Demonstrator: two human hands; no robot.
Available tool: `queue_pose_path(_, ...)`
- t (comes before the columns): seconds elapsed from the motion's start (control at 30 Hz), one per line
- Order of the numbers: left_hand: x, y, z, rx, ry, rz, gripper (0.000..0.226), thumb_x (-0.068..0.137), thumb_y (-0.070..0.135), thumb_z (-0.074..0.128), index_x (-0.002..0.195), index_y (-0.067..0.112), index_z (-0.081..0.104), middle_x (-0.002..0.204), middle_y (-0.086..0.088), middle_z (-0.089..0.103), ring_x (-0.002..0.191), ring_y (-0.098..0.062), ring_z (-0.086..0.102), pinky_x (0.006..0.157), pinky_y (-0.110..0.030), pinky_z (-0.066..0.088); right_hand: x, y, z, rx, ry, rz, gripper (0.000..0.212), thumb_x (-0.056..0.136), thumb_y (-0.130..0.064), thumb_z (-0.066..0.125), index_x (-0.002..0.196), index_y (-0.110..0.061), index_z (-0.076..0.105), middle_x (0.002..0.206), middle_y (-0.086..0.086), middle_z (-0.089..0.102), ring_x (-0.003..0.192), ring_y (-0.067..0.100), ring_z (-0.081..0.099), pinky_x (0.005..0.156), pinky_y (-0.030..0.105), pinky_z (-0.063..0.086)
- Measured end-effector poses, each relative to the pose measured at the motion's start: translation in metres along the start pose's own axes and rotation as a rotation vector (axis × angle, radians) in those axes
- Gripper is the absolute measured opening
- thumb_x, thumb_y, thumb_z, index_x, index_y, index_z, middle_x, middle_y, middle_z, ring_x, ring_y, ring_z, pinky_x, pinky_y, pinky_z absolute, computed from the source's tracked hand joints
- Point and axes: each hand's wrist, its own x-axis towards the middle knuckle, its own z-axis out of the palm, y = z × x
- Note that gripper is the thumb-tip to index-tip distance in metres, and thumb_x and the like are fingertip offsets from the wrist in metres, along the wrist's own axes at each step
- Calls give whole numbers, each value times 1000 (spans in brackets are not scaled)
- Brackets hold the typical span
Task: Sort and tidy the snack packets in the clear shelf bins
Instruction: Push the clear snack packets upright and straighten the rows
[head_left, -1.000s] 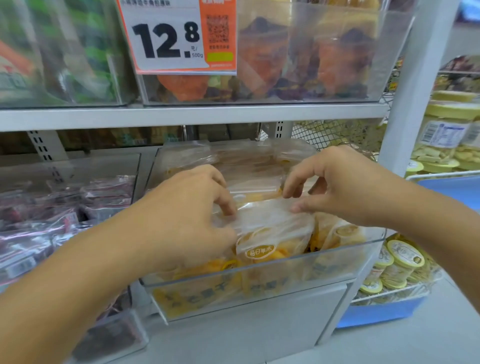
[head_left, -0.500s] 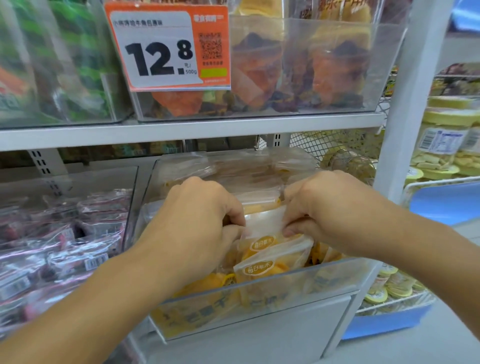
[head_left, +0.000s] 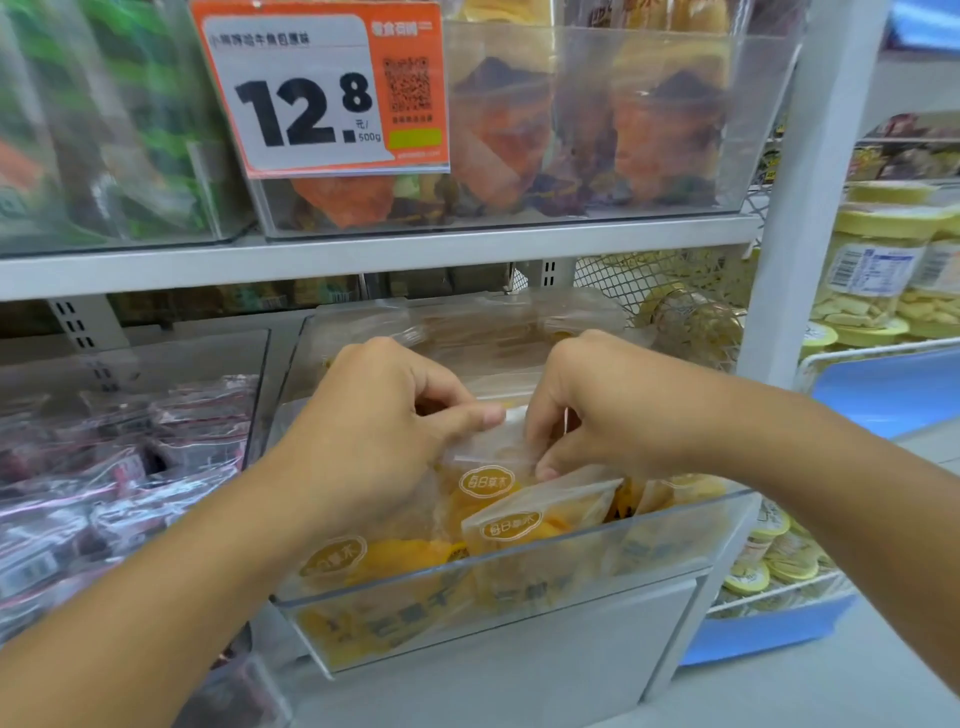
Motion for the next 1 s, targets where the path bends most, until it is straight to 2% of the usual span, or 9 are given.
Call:
queue_pose_path(0.1, -11, 4, -9, 100, 11, 179, 46, 71, 74, 57, 87, 35, 78, 75, 20, 67, 68, -1, 61, 57, -18, 47, -14, 5, -17, 110, 63, 37, 21, 74, -8, 86, 83, -25, 77, 75, -10, 73, 72, -1, 67, 68, 11, 52)
queue_pose_path(0.2, -16, 7, -18, 330, -75, 296, 32, 67, 69, 71, 88, 44, 70, 92, 27, 55, 86, 6, 52, 67, -24, 44, -32, 19, -30, 191, 109, 72, 19, 74, -13, 87, 83, -28, 79, 78, -13, 74, 75, 1, 68, 74, 23, 57)
queue_pose_path(0.33, -9, 10, -17, 348, -108, 210, 15, 73, 54, 78, 82, 43, 72, 76, 20, 60, 76, 4, 53, 63, -22, 39, -39, 27, -26, 184, -71, 131, 9, 87, -29, 74, 93, -30, 80, 83, -18, 75, 79, 1, 70, 79, 31, 58)
queue_pose_path(0.43, -7, 12, -18, 325, -140, 136, 13, 76, 48, 80, 72, 38, 72, 69, 27, 64, 66, 0, 59, 57, -16, 39, -39, 26, -26, 183, -184, 140, 24, 87, -43, 68, 102, -29, 79, 95, -11, 77, 92, 11, 71, 88, 40, 56)
queue_pose_path(0.57, -3, 13, -15, 351, -190, 135, 12, 77, 45, 83, 69, 37, 77, 64, 19, 68, 63, -1, 63, 61, -20, 48, -28, 22, -17, 50, -179, 112, 11, 93, -31, 69, 91, -26, 78, 77, -11, 72, 68, 2, 62, 67, 22, 52)
queue_pose_path(0.63, -3, 12, -9, 354, -174, 166, 11, 79, 41, 83, 70, 35, 79, 64, 16, 69, 63, 0, 63, 61, -18, 49, -18, 19, -11, -15, -130, 69, 26, 93, -33, 69, 72, -18, 73, 59, -6, 61, 55, 5, 52, 54, 15, 39)
queue_pose_path(0.77, -7, 4, -6, 203, -3, 113, 9, 78, 37, 83, 69, 33, 81, 61, 17, 70, 65, 2, 64, 55, -11, 44, -22, 24, -11, 40, 11, 10, 31, 92, -28, 71, 64, -13, 72, 55, -7, 64, 55, 2, 61, 57, 15, 45)
queue_pose_path(0.9, -9, 2, -5, -25, 99, -7, 14, 78, 34, 82, 64, 33, 79, 55, 14, 68, 56, -2, 63, 49, -10, 43, -36, 23, -22, 470, 216, 44, 19, 81, -26, 72, 76, -9, 79, 66, 4, 73, 64, 16, 73, 63, 26, 61)
queue_pose_path(1.0, -7, 6, -2, 89, -47, 12, 12, 82, 29, 81, 70, 31, 80, 54, 16, 67, 51, 1, 59, 47, -9, 39, -28, 10, -13, 168, 104, -51, 29, 88, -26, 74, 59, -27, 69, 53, -10, 63, 52, 2, 61, 57, 12, 47)
